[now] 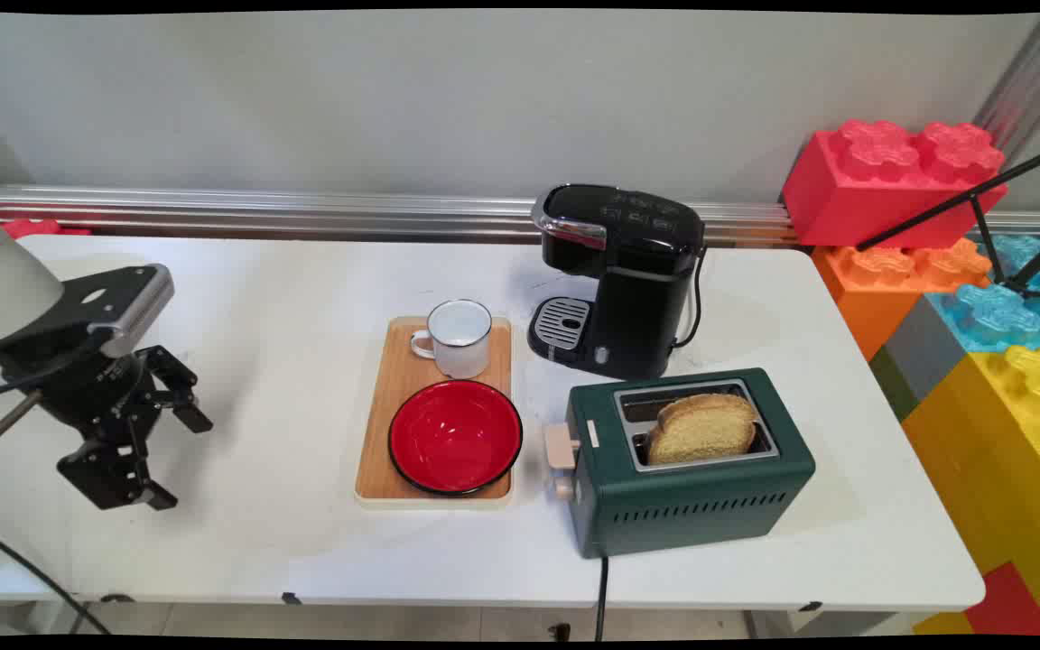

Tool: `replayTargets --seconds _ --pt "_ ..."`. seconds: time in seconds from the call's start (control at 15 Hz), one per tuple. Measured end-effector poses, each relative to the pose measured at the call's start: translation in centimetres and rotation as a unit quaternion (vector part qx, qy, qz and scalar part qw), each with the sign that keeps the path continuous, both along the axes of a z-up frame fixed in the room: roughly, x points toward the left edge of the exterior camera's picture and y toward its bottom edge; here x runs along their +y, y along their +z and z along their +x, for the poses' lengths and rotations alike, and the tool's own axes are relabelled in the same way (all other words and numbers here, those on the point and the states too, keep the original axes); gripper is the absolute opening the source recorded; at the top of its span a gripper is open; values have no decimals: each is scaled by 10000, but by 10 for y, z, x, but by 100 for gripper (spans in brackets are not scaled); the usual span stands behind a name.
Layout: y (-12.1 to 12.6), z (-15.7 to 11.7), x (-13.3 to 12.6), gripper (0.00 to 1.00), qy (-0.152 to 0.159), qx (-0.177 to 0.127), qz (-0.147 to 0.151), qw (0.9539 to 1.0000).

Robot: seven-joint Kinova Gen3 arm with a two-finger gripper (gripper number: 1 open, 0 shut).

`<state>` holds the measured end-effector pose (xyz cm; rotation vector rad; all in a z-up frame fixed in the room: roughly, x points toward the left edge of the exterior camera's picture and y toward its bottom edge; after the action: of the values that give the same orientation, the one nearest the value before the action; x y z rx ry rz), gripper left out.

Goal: Press the toaster switch

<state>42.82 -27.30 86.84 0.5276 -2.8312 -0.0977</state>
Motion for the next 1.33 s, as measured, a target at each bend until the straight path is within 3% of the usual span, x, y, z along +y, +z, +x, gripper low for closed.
replayTargets --seconds 0.33,0.6,0.87,1.07,1.33 --pt "4 -9 -3 100 20 469 -101 9988" --pt "15 -24 -9 100 151 1038 -249 9942" --pt "31 -41 -17 100 344 1600 -380 9858" --pt "46 -54 -24 100 490 2070 -480 9759" --pt "59 -62 -27 100 479 2362 -572 9688"
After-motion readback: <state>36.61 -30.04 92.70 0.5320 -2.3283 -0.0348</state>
